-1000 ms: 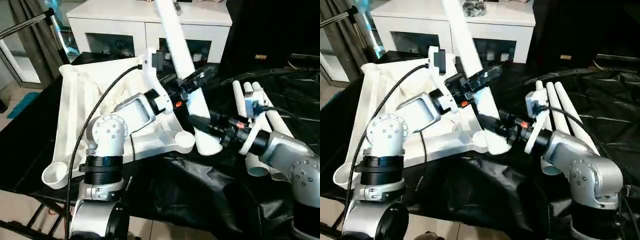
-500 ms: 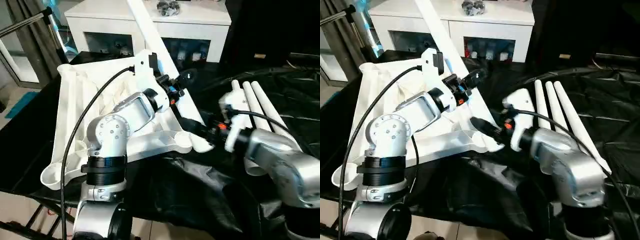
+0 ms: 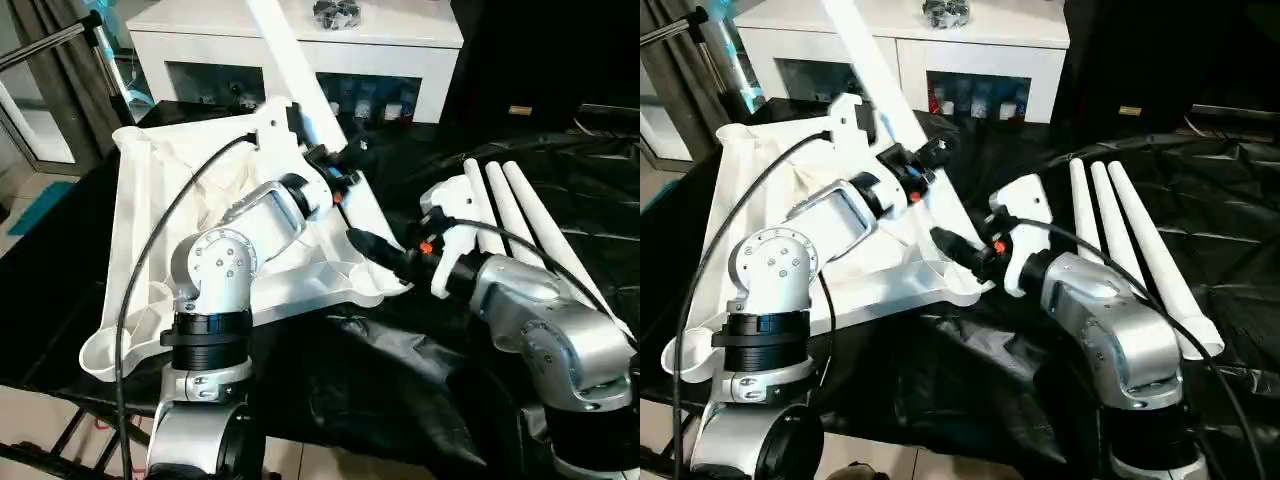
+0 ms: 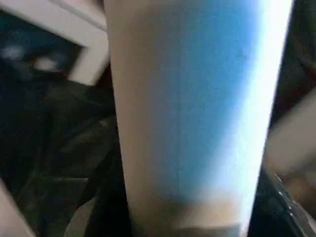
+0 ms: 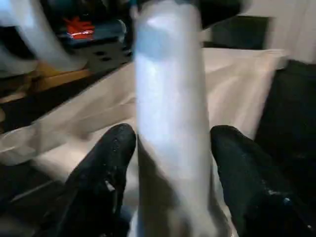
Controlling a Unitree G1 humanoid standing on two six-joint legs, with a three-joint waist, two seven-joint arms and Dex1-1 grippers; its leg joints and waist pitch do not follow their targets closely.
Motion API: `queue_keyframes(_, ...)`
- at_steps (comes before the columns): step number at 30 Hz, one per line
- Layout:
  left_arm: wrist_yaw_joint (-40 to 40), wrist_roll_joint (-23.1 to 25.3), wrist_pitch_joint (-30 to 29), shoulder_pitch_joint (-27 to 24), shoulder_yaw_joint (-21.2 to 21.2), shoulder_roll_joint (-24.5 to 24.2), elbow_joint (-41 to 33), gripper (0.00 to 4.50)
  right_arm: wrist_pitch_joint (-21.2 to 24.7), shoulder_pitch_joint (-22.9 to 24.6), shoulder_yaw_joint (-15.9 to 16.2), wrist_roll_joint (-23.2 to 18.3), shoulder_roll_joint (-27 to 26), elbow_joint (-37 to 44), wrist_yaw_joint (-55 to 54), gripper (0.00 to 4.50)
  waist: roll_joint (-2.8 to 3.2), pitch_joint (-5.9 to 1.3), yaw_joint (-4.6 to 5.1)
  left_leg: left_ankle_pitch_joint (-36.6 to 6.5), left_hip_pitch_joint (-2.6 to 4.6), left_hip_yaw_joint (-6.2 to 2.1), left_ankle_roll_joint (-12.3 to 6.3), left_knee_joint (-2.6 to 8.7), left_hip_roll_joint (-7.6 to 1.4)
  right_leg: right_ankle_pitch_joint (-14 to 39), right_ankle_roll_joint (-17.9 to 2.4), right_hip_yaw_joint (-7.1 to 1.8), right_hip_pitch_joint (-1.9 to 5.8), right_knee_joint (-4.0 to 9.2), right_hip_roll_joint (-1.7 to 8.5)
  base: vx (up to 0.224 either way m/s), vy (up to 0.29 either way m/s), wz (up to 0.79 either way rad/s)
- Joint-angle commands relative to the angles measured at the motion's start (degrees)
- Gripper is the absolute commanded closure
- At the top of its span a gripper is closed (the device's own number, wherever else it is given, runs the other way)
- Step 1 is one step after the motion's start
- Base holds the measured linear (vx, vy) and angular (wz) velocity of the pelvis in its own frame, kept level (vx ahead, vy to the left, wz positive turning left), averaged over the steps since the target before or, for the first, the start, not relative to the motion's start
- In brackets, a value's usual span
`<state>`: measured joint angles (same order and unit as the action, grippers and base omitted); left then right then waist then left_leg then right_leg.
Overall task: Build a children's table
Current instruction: Pick table leg
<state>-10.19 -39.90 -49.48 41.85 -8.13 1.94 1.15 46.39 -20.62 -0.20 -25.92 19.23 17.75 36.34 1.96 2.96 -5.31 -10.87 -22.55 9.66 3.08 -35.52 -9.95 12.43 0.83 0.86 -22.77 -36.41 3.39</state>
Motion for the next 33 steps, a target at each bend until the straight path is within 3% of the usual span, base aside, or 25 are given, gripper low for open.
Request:
queue_keyframes(1,-7.52,-1.98,-2.0,1.38,2.94,-1.91,-1.99,2.65,1.53,-1.21,-1.31,-3.06,1.97,0.75,3.98,1.34,-0.47,-3.75,-0.07,-5.26,1.09,-0.93,-1.04,4.0,-2.06,2.15,-11.04,-1.83,2.88,4.34,3.32,0.0,0.0,0.0)
queue_keyframes(2,-11.46,-2.82,-2.74,1.39,4.44,-3.57,-2.67,2.65,2.23,-1.35,-1.64,-4.53,3.34,0.54,6.42,1.2,-0.7,-3.82,-0.04,-4.63,1.04,-0.89,-1.08,3.95,-2.13,0.72,-11.51,-1.81,2.93,4.15,3.31,0.0,0.0,0.0)
queue_keyframes(7,-24.69,-6.13,-5.31,2.06,9.18,-8.81,-4.62,2.65,5.75,-3.02,-3.51,-12.08,8.61,-0.37,16.83,1.08,-0.7,-3.85,-0.06,-3.42,0.99,-0.67,-2.61,3.71,-2.1,-1.59,-13.92,-1.77,3.11,3.72,3.45,0.0,0.0,0.0)
queue_keyframes(12,-31.91,-8.31,-5.54,4.11,10.23,-10.34,-4.33,2.65,5.52,-3.27,0.14,-12.84,14.24,-0.53,24.72,1.08,-1.11,-3.71,-0.07,-4.48,1.04,-0.55,-2.84,3.69,-2.22,1.64,-14.58,-1.81,3.27,4.03,3.66,0.0,0.0,0.0)
queue_keyframes(18,-33.81,-11.29,-5.44,5.78,7.97,-9.6,-3.24,2.66,5.74,-3.19,2.16,-13.04,16.05,-0.94,26.7,1.08,-1.48,-3.78,-0.08,-3.67,0.97,-0.51,-3.13,3.55,-2.14,2.89,-14.59,-1.8,3.33,3.98,3.7,0.0,0.0,0.0)
queue_keyframes(19,-34.47,-11.76,-5.64,5.82,7.77,-9.71,-3.32,2.66,5.75,-3.32,2.28,-13.19,16.17,-1.21,26.89,1.36,-1.5,-3.77,-0.12,-3.56,1.01,-0.48,-3.31,3.57,-2.16,3.01,-14.59,-1.82,3.26,3.99,3.69,0.0,0.0,0.0)
queue_keyframes(32,-36.44,-11.95,-6.39,4.88,8.6,-10.78,-4.02,2.66,5.93,-3.04,2.25,-14.8,15.42,-1.33,26.48,2.38,-1.47,-3.85,-0.27,-3.25,1.04,-0.47,-3.35,3.53,-2.17,3.09,-14.42,-1.75,3.16,3.91,3.62,0.0,0.0,0.0)
queue_keyframes(33,-35.92,-10.87,-5.86,4.68,9.08,-10.87,-4.11,2.31,5.92,-2.88,2.16,-14.94,15.12,-1.13,26.09,2.41,-1.47,-3.85,-0.27,-3.3,1.04,-0.48,-3.34,3.54,-2.21,3.17,-14.33,-1.77,3.14,3.94,3.62,0.0,0.0,0.0)
